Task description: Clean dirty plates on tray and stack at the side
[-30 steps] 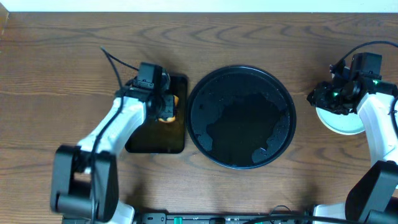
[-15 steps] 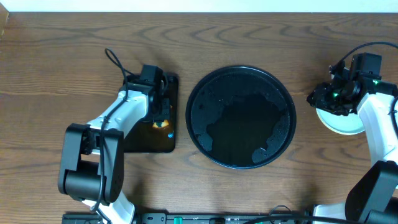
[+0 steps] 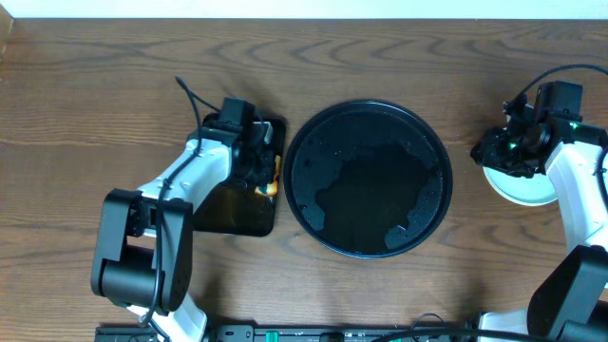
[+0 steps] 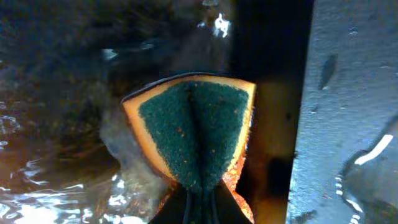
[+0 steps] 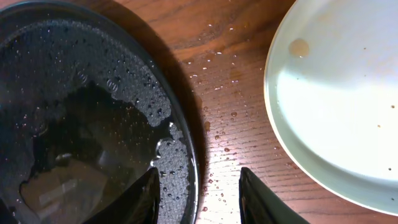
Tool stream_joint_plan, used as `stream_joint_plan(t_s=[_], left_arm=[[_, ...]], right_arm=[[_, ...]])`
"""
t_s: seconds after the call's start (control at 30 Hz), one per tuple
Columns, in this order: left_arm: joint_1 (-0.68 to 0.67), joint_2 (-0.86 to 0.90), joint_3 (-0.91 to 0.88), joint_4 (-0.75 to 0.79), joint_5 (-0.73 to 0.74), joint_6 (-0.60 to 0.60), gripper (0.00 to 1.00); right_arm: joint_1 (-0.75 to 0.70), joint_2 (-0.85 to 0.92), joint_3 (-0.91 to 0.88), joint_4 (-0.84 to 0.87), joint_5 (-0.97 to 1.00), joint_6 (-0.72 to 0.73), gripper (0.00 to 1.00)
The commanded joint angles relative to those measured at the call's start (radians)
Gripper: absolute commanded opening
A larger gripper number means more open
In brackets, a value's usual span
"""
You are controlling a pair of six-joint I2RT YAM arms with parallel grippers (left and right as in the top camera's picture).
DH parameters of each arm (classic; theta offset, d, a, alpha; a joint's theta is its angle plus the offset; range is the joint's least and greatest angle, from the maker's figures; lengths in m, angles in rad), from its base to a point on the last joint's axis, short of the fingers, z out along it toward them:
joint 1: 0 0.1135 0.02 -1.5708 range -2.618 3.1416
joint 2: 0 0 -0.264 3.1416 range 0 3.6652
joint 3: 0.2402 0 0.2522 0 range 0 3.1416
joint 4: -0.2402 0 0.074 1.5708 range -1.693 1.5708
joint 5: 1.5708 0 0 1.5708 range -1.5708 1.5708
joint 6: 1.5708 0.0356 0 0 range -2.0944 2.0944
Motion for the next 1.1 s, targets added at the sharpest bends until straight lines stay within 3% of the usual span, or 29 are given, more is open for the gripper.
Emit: stream_joint_plan(t_s=[0.0, 0.07, 0.17, 0.23, 0.3, 0.37, 0.43, 0.53, 0.67, 0.8, 1.07], left_arm=[[-0.003, -0.008, -0.015, -0.021, -0.27, -0.114, 0.08], [0.001, -0.008, -0.015, -0.034, -0.37, -0.188, 0.08], [0.001, -0.008, -0.015, -0.036, -0.382, -0.239, 0.08], [0.001, -0.008, -0.015, -0.021, -0.269, -0.212, 0.08], [0.001, -0.008, -0.015, 0.004, -0.036, -0.044, 0.08], [0.001, -0.008, -0.015, 0.015, 0.053, 0.011, 0.08], [0.001, -0.008, -0.015, 0.025, 0.012, -0.008, 0.08], [0.001, -0.008, -0.015, 0.01, -0.137, -0.2, 0.08], [0.0, -0.008, -0.015, 0.029, 0.034, -0.088, 0.08], [-0.001, -0.008, -0.015, 0.037, -0.07, -0.187, 0.08], [-0.031, -0.008, -0.015, 0.134, 0.06, -0.187, 0.08]], right_arm=[[0.01, 0.003, 0.001, -0.003, 0.003, -0.016, 0.39], [0.01, 0.003, 0.001, -0.004, 0.003, -0.017, 0.39], [0.01, 0.003, 0.001, -0.004, 0.003, -0.017, 0.38], [0.01, 0.003, 0.001, -0.005, 0.003, -0.017, 0.38], [0.01, 0.003, 0.001, -0.008, 0.004, -0.017, 0.38], [0.01, 0.003, 0.001, -0.008, 0.008, -0.017, 0.38], [0.01, 0.003, 0.001, -0.008, 0.018, -0.017, 0.38], [0.01, 0.003, 0.001, -0.011, 0.018, -0.017, 0.38], [0.01, 0.003, 0.001, -0.011, 0.018, -0.017, 0.38], [0.01, 0.003, 0.001, -0.009, 0.018, -0.017, 0.38], [0.01, 0.003, 0.001, -0.011, 0.019, -0.021, 0.38]])
